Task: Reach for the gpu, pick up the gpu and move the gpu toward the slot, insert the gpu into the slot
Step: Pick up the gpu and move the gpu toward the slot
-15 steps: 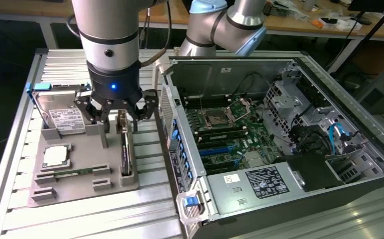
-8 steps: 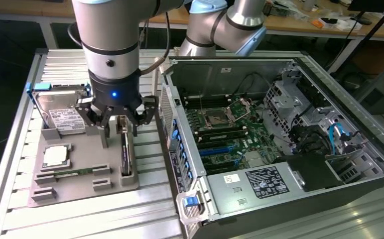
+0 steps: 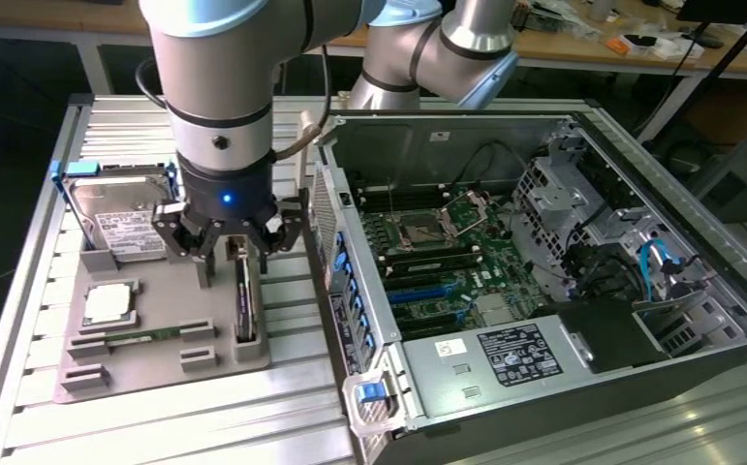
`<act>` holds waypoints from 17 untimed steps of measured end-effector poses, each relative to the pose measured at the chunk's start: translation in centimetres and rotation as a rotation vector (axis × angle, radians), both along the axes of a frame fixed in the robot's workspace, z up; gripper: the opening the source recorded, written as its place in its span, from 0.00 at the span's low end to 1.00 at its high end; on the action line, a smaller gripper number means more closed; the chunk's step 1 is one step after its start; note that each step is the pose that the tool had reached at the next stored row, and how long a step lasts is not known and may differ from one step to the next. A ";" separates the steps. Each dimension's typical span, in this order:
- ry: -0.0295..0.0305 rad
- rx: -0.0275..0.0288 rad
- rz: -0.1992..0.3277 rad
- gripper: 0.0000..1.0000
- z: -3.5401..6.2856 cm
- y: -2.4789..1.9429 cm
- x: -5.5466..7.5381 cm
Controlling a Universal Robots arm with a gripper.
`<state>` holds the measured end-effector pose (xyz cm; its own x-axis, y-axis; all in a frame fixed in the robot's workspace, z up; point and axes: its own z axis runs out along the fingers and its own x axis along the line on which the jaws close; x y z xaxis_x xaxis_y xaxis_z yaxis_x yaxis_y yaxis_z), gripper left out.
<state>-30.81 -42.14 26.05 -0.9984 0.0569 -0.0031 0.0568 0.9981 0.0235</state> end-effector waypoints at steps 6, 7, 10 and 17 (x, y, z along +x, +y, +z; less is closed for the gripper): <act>0.0009 -0.0001 0.000 0.60 -0.90 -0.06 0.2; 0.0014 -0.0001 0.000 0.60 -1.09 -0.06 0.2; 0.0031 -0.0001 0.000 0.60 -1.69 -0.07 0.2; 0.0048 -0.0001 0.000 0.60 -1.99 -0.19 0.1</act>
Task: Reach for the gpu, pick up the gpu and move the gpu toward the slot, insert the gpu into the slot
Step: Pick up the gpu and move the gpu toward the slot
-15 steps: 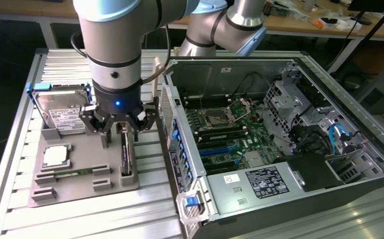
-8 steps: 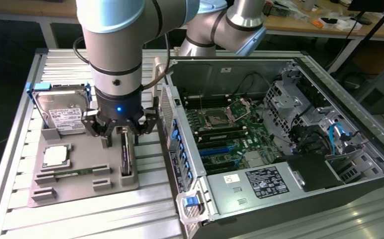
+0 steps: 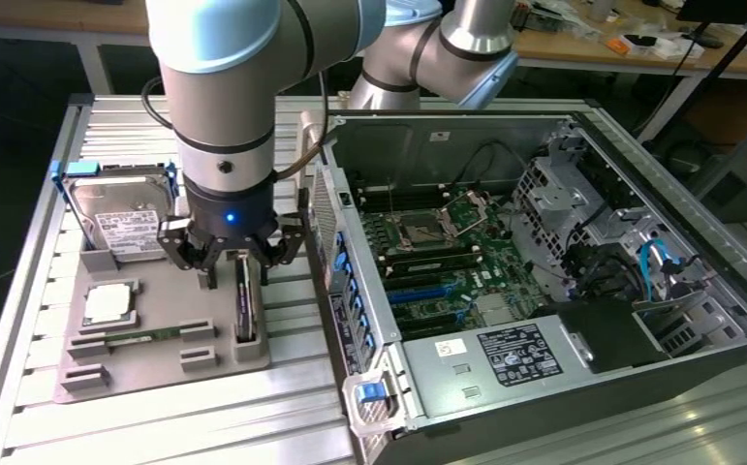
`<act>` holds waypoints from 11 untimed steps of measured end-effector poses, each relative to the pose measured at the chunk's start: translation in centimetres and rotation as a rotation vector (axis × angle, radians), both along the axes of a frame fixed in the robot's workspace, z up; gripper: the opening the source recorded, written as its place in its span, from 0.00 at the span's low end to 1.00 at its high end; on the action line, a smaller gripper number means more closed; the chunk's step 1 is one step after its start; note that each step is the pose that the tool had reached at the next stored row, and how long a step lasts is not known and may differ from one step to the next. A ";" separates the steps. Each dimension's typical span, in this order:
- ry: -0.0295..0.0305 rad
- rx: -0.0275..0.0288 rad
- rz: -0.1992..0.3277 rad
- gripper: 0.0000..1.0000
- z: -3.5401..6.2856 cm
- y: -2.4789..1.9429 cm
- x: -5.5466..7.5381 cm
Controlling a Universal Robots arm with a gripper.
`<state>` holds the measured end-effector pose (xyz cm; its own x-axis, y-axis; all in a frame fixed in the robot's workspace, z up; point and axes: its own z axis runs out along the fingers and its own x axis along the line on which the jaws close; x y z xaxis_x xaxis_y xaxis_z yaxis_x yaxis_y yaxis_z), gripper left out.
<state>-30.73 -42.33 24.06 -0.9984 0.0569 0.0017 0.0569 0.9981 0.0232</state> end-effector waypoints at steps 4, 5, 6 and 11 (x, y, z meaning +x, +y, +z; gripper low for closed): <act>0.0000 -0.0001 0.000 0.60 0.00 0.00 0.0; 0.0001 0.0000 0.000 0.60 0.00 0.00 0.0; 0.0000 0.0000 0.000 0.60 0.00 0.00 0.0; 0.0001 0.0000 0.000 0.59 0.00 0.00 0.0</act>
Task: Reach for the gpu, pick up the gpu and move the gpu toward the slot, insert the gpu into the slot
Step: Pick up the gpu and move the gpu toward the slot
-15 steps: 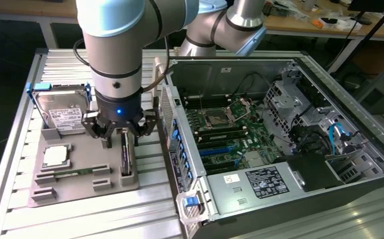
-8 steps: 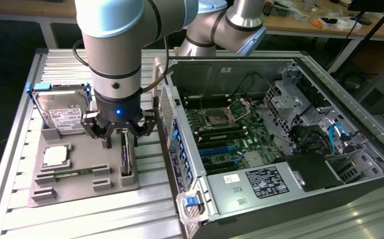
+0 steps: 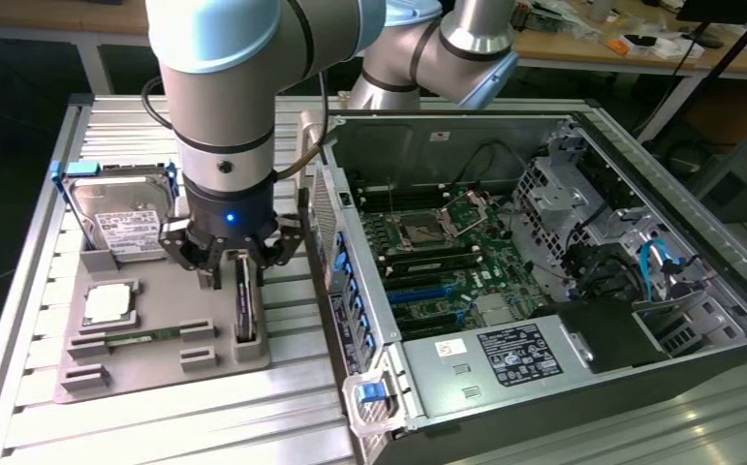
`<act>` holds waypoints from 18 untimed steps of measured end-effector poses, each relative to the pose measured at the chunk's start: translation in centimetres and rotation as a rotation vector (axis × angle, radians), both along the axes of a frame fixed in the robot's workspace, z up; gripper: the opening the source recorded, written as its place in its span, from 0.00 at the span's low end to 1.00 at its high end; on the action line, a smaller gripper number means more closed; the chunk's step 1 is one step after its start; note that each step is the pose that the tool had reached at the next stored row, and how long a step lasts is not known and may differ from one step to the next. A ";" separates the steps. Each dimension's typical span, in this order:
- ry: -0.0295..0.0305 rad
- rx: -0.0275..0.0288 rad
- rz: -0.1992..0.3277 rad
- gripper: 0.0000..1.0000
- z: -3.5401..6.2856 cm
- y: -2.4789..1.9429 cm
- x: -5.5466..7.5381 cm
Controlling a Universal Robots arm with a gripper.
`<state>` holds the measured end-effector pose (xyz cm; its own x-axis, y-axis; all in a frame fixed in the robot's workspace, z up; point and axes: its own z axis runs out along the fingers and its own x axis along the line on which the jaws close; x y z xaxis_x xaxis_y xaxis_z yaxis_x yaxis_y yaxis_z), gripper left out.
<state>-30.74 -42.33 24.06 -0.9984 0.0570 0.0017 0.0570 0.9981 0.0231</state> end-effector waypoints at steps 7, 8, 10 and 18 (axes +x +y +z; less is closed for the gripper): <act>0.0000 0.0000 0.000 0.28 0.00 0.00 0.0; 0.0001 -0.0001 0.000 0.28 0.00 0.00 0.0; 0.0000 0.0000 0.000 0.27 0.00 0.00 0.0; 0.0000 0.0000 0.000 0.27 0.00 0.00 0.0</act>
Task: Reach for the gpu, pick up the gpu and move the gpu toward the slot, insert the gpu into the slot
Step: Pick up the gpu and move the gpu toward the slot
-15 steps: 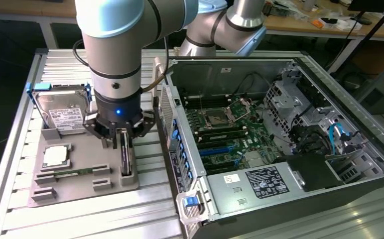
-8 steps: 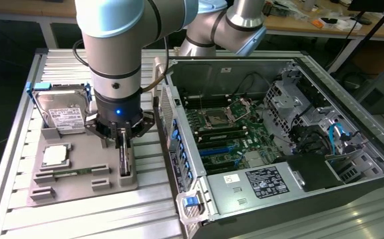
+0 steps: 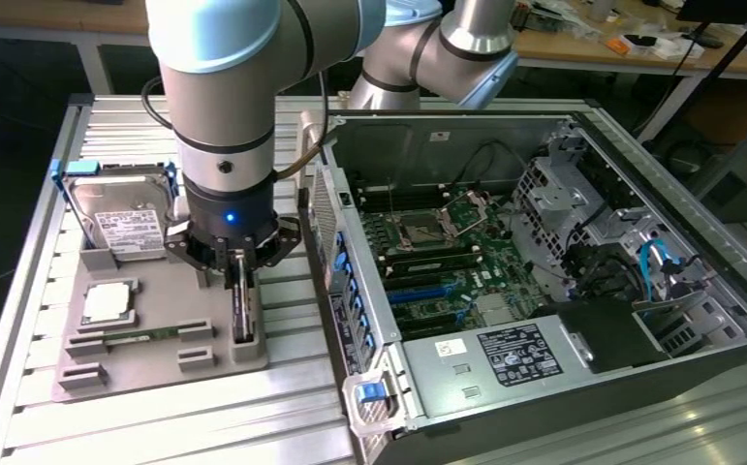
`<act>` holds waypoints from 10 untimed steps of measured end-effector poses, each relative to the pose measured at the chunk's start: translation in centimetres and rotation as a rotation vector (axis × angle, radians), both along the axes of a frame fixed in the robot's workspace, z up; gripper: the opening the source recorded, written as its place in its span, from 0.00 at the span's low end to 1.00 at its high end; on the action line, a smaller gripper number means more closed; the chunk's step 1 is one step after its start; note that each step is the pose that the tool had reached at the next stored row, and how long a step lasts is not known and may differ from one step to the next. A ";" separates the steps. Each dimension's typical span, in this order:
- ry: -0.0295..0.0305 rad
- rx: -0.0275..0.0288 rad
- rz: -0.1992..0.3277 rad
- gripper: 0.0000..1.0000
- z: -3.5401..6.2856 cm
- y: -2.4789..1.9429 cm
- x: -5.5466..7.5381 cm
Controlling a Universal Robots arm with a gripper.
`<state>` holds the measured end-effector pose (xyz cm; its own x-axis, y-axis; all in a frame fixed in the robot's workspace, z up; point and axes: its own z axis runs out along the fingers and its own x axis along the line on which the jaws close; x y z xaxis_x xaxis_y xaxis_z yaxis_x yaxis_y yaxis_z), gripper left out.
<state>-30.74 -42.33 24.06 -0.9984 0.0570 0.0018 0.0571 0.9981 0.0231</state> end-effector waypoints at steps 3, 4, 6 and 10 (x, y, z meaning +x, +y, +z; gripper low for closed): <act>0.0000 0.0000 0.000 0.27 0.00 0.00 0.0; -0.0001 0.0001 0.000 0.27 0.00 0.00 0.0; -0.0002 0.0001 0.000 0.27 0.08 0.00 0.0; -0.0001 0.0000 0.000 0.27 1.05 0.00 0.0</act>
<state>-30.74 -42.33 25.12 -0.9984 0.0570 0.0017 0.0571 0.9981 0.0231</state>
